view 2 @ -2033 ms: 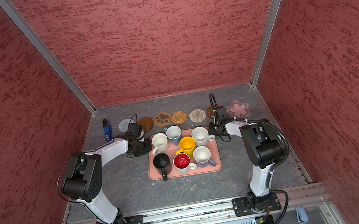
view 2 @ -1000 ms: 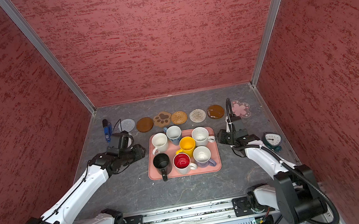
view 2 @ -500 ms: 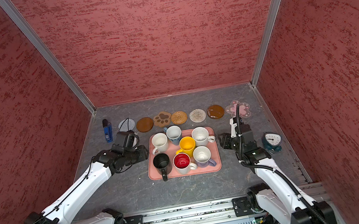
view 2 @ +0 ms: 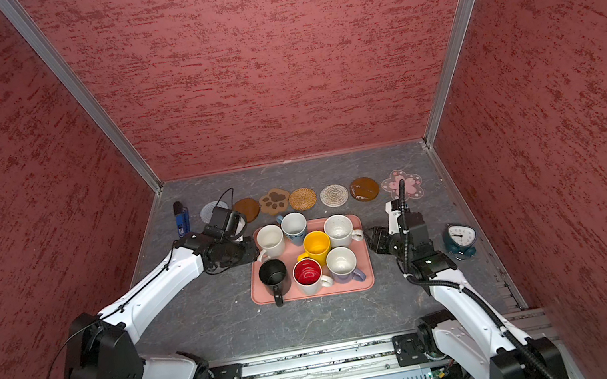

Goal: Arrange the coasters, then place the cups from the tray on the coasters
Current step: 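Lower the left gripper onto the white mug nearest the coasters and grasp it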

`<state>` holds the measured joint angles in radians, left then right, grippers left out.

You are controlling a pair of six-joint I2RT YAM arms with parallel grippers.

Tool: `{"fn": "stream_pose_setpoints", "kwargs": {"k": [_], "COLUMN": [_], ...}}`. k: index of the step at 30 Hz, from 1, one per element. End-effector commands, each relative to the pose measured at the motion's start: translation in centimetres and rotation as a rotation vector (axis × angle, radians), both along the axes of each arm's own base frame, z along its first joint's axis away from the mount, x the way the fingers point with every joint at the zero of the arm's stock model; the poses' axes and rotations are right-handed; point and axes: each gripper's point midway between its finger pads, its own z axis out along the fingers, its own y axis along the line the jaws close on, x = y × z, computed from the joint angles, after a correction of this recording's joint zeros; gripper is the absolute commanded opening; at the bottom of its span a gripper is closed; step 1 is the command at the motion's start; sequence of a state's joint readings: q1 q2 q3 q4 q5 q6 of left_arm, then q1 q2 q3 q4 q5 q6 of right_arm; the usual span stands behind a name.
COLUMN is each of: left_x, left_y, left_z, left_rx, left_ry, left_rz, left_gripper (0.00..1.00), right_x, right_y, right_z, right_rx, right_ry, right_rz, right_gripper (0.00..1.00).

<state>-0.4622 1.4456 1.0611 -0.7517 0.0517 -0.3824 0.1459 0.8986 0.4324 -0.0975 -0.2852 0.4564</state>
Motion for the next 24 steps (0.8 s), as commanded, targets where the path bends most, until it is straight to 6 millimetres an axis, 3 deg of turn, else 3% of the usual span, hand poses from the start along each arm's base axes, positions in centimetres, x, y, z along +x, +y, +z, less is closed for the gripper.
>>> {"fn": "stream_pose_setpoints", "kwargs": {"k": [1, 19, 24], "left_x": [0.3, -0.1, 0.2], "left_y": [-0.7, -1.6, -1.8], "left_z": [0.1, -2.0, -2.8], "left_rx": [0.006, 0.057, 0.087], "left_ry": [0.004, 0.036, 0.048], "left_rz": [-0.04, -0.081, -0.089], "left_gripper": [0.44, 0.47, 0.39], "right_x": [0.5, 1.0, 0.9], "right_y": [0.5, 0.9, 0.9], "right_z": [1.0, 1.0, 0.8], "right_rx": [0.022, 0.039, 0.042], "right_ry": [-0.039, -0.036, -0.032], "right_rz": [0.021, 0.032, 0.035], "right_gripper": [0.58, 0.59, 0.59]}}
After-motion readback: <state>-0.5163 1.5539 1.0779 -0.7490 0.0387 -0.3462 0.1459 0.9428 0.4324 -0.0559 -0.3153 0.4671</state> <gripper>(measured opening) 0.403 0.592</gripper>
